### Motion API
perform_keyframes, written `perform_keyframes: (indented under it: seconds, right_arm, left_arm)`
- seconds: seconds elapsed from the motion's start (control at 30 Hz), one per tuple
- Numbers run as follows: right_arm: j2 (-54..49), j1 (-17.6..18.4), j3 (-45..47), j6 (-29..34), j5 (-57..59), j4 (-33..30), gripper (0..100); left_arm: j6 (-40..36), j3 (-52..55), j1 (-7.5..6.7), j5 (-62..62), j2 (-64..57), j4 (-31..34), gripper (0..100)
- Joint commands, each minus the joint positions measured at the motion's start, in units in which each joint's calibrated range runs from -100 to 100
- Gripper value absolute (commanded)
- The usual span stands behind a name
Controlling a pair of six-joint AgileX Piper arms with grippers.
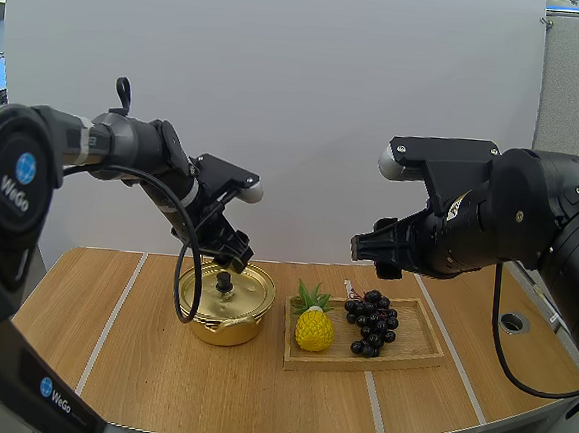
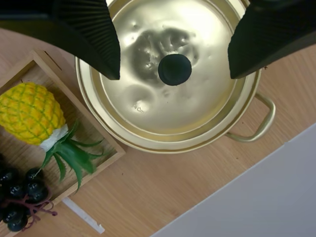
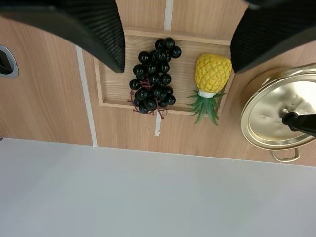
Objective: Open the pot, put the grape inside, and close it
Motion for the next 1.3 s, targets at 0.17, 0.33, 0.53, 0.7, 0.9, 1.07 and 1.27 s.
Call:
perform_keyframes:
  seconds: [0.17,0.33,0.53,0.7,0.9,1.07,1.27]
  right_arm:
    - [-0.08,-0.21,-0.58,-0.39,-1.21,0.02,100]
    - [-0.08,-0.21,-0.58,-0.39,-1.21,0.02,100]
    - [-0.08,-0.21,-0.58,-0.39,-1.21,0.02,100]
    - [-0.08,-0.21,-0.58,-0.39,-1.21,0.02,100]
    - [-0.08,-0.21,-0.58,-0.39,-1.21,0.02,100]
    - [-0.08,-0.21,-0.58,-0.39,-1.21,0.02,100]
    - [-0.08,-0.21,-0.58,-0.39,-1.21,0.02,100]
  left_arm:
    - [0.32,-0.47,-0.19,-3.55,5.99,-1.48,100]
    - [0.32,-0.59,-0.19,-4.84,7.60,-1.48,100]
    - [0.32,-1.61,-0.19,-4.14,8.68,-1.53,100]
    - [0.32,-1.61,-0.19,-4.73,8.68,-1.53,98]
    - [0.32,-1.64,-0.19,-3.48,8.44,-1.53,0]
    - [0.10,-1.77,-0.19,-2.79,8.12,-1.43,0]
    - [0.10,-4.06,-0.19,3.01,2.15,-1.32,0]
